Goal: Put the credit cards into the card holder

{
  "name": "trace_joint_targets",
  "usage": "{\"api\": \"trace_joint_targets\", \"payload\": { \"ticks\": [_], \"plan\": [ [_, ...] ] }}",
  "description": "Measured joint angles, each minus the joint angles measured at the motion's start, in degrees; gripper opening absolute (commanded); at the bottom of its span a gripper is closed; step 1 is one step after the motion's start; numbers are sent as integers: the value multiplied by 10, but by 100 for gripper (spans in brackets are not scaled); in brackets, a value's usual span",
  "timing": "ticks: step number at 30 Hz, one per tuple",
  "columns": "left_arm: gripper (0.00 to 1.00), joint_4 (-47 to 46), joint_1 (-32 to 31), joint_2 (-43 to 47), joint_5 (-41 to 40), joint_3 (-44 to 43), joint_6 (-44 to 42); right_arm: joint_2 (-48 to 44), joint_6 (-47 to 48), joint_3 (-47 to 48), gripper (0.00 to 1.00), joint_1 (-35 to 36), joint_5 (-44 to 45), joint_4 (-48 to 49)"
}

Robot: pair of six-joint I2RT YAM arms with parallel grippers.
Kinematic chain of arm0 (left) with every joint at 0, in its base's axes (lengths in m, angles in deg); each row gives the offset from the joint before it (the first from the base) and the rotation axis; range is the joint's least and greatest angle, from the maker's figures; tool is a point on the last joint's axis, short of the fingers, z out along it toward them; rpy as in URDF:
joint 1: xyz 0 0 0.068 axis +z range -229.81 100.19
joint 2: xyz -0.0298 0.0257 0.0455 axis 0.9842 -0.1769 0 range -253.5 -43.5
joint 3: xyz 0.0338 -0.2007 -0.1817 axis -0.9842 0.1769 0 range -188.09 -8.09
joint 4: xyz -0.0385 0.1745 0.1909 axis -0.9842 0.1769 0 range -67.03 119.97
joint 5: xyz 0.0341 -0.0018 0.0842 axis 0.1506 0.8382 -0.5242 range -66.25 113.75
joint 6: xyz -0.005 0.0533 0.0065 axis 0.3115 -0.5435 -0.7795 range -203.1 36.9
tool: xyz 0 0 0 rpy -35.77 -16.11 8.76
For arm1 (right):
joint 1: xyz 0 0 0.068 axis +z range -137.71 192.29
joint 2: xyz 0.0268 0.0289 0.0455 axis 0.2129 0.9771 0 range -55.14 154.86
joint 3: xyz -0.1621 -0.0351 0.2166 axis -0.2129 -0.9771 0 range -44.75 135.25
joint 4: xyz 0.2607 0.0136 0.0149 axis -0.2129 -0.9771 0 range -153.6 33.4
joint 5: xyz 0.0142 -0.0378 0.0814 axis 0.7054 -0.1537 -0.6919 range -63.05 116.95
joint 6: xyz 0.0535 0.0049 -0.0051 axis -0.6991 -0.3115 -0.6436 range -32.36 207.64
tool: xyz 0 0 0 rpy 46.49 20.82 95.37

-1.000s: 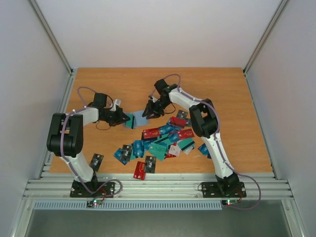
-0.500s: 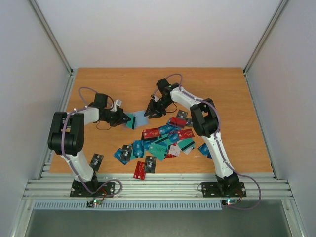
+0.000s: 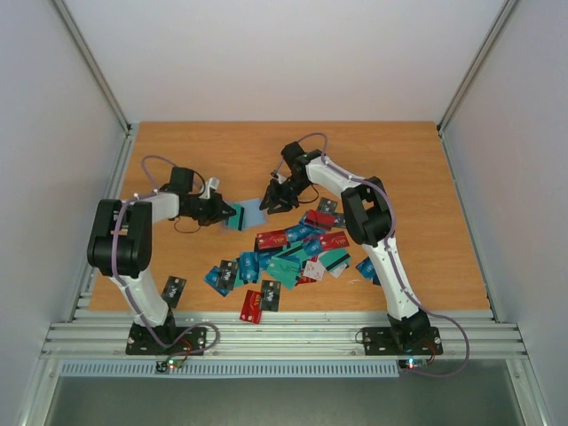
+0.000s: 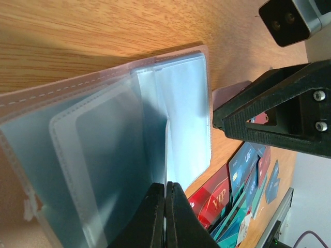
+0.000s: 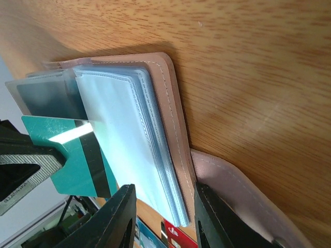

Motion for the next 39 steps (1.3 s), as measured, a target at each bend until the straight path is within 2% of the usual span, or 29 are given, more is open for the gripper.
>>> {"api": "trace_joint_targets", "payload": {
  "ticks": [27, 39],
  "plan": [
    [0, -102, 0, -53, 16, -10, 71, 3, 30, 1, 32, -2, -10, -5],
    [0, -163, -2, -57, 16, 8, 125, 4, -27, -13, 30, -3, -31, -2]
  ]
}}
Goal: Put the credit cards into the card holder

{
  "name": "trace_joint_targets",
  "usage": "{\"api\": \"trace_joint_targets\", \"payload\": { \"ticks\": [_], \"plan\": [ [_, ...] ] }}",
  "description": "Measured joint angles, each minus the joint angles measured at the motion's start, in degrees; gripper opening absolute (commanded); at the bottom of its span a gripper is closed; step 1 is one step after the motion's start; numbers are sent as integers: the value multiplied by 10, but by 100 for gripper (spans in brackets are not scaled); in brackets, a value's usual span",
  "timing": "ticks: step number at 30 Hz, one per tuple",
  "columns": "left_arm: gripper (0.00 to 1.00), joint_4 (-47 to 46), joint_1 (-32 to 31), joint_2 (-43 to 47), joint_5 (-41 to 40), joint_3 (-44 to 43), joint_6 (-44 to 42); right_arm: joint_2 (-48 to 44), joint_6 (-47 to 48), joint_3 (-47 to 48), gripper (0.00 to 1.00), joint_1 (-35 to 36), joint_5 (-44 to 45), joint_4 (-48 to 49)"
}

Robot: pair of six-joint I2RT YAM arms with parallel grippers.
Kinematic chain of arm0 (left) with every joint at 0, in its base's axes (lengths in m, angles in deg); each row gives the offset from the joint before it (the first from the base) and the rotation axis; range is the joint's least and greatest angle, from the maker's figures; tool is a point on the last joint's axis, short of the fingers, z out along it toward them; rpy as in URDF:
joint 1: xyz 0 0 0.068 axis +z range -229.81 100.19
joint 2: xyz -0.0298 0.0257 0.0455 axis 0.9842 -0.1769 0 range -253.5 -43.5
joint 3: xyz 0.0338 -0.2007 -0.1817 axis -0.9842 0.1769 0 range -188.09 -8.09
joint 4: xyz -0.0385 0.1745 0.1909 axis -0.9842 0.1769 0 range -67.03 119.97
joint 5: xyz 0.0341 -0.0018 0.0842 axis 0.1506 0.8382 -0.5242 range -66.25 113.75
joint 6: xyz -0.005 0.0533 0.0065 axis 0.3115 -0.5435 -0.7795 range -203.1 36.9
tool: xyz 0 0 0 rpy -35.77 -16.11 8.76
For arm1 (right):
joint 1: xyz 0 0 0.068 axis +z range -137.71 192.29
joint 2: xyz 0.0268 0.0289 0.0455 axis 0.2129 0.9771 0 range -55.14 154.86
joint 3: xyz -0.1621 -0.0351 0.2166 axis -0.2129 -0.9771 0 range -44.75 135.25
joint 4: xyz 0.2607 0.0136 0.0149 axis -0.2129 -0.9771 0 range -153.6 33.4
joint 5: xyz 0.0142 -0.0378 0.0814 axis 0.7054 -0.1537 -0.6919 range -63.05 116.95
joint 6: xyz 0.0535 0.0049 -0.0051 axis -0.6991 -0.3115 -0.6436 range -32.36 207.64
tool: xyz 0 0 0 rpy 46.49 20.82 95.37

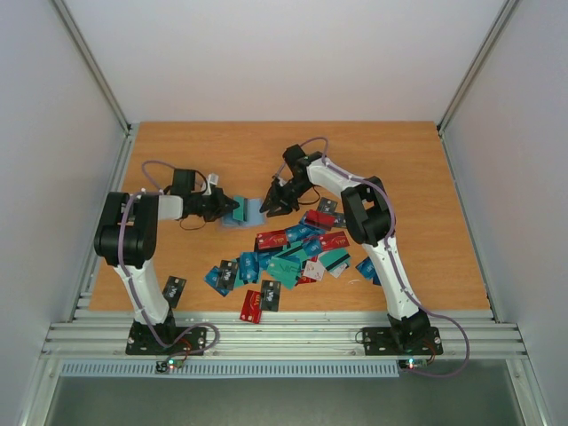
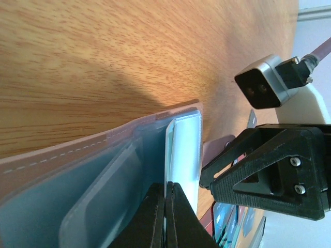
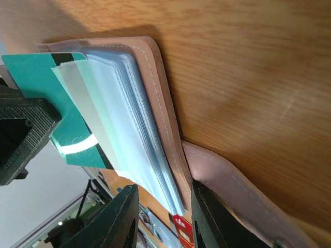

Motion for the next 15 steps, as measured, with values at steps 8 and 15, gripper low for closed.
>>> {"api": "trace_joint_targets", "payload": {
  "ticks": [8, 15],
  "plan": [
    [0, -36, -12, 0, -3, 18, 32, -3, -35, -19, 30, 0, -18, 10],
    [0, -53, -19, 0, -4, 30, 56, -15, -60, -43, 29, 0, -23, 31]
  ]
}}
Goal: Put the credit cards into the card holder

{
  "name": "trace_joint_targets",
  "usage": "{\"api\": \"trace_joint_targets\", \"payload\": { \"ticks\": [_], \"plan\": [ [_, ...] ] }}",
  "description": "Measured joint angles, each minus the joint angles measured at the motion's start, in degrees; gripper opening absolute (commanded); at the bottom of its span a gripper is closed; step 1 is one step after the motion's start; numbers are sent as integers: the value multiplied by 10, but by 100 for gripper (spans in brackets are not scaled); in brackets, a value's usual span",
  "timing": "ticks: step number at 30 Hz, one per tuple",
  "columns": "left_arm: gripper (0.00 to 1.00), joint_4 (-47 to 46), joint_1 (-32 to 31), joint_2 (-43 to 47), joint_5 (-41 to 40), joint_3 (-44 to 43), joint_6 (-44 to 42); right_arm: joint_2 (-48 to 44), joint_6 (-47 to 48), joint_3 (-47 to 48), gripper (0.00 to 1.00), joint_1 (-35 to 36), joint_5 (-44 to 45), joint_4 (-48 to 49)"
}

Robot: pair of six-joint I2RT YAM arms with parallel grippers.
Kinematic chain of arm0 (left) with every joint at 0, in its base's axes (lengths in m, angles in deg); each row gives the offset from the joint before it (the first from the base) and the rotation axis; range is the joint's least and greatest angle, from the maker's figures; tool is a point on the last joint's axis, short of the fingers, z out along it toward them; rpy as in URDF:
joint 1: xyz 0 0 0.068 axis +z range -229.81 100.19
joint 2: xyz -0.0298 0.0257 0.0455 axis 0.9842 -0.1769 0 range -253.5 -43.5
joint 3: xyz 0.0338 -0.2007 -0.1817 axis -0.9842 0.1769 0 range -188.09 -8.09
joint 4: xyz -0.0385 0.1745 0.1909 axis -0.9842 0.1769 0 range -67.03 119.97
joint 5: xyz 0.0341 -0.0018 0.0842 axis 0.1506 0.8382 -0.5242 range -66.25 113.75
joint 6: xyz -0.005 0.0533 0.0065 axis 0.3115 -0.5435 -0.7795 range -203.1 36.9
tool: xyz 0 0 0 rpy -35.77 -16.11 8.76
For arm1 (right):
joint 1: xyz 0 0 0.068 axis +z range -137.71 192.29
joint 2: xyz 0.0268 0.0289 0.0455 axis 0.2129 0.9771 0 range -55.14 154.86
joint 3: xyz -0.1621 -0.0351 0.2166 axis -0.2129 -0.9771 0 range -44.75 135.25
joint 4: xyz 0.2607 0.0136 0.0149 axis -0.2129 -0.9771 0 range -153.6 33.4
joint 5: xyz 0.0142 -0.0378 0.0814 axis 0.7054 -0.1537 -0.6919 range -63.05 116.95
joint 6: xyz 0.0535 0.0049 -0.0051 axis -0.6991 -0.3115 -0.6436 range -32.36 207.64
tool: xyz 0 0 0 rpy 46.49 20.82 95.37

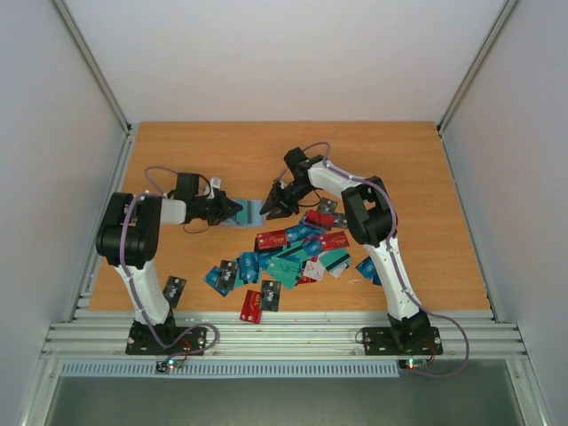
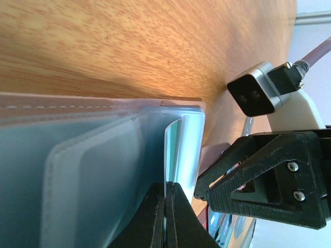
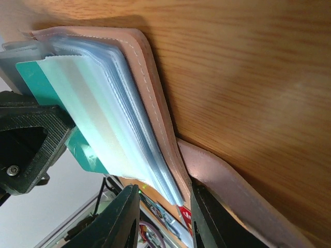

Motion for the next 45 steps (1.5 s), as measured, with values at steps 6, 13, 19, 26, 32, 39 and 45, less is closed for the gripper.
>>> {"api": "trace_joint_targets", "payload": {
  "ticks": [6, 13, 19, 26, 32, 39, 45],
  "plan": [
    [0, 0, 0, 0, 2, 2, -4, -7, -7, -14, 29, 0, 0, 12],
    [0, -5, -2, 0, 5, 1, -4, -10, -12, -19, 29, 0, -4, 19],
    [0, -13, -9, -4, 6, 1, -3, -10, -14, -19, 29, 0, -5, 20],
    [0, -24, -16, -6, 7, 0, 0, -10, -14, -19, 29, 0, -5, 21],
    [0, -30, -20, -10, 7, -1, 5, -10, -14, -19, 29, 0, -5, 21],
    [0, -40, -24, -15, 8, -1, 12, -10, -15, -19, 29, 0, -6, 21],
    [0, -45, -28, -15, 7, -1, 19, -10, -17, -19, 29, 0, -7, 22]
  ]
}}
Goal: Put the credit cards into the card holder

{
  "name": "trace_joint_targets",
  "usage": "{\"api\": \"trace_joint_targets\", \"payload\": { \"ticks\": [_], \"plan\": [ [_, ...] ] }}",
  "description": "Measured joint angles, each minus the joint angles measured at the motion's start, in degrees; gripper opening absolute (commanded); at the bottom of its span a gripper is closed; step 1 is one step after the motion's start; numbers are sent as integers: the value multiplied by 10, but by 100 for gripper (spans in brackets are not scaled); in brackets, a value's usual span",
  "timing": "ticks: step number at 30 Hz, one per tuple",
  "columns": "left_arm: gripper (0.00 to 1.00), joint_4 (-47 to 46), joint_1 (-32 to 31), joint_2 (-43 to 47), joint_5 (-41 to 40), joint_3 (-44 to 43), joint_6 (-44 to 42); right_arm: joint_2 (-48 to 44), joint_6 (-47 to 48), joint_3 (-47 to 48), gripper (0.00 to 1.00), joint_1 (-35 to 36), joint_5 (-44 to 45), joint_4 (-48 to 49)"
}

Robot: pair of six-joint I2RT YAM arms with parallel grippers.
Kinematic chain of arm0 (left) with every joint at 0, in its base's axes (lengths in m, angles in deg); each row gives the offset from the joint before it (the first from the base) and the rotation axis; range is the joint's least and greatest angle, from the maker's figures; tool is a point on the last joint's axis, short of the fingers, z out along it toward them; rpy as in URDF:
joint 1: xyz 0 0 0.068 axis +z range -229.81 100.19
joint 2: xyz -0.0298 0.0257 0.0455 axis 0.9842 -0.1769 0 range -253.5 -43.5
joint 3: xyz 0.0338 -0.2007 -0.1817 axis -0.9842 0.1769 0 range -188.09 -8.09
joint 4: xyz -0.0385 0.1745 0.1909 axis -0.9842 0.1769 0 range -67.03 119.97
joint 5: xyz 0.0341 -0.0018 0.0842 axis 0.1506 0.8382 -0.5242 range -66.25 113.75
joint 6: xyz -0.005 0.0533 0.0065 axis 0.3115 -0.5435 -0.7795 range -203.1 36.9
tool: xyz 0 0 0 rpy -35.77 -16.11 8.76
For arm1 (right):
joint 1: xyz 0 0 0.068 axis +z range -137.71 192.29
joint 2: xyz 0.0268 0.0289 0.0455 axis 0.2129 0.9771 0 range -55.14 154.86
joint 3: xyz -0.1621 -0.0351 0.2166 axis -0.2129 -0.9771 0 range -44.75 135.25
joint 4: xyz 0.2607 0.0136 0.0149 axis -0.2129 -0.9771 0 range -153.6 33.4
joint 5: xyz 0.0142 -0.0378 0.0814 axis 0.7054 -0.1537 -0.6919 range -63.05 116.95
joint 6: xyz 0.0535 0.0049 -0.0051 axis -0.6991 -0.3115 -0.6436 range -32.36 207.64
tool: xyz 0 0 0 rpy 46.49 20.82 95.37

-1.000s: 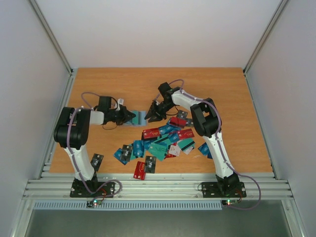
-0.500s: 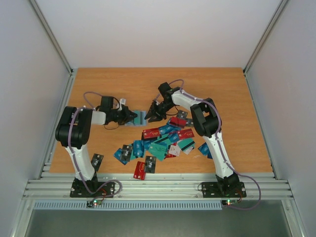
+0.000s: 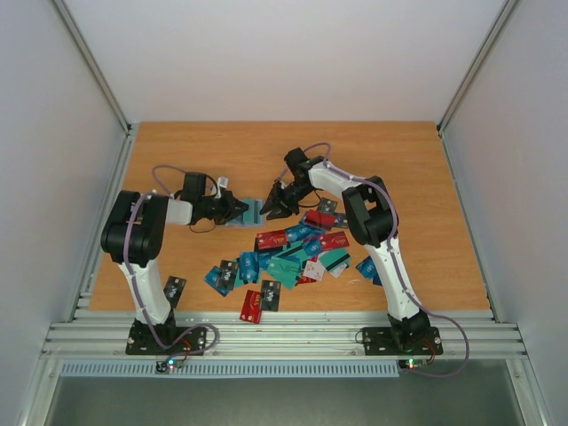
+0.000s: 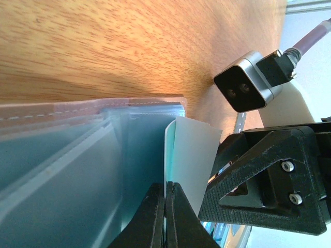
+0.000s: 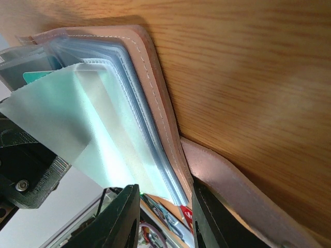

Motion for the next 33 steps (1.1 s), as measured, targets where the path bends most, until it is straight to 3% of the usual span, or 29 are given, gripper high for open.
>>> {"api": "trace_joint_targets", "payload": {
  "ticks": [13, 27, 33],
  "plan": [
    [0, -3, -6, 0, -5, 0, 0, 0, 0, 0, 29, 0, 0, 0],
    [28, 40, -19, 4, -30, -14, -33, 0, -4, 1, 29, -3, 0, 2],
    [35, 121, -26, 29, -44, -29, -65, 0, -14, 3, 29, -3, 1, 4]
  ]
}}
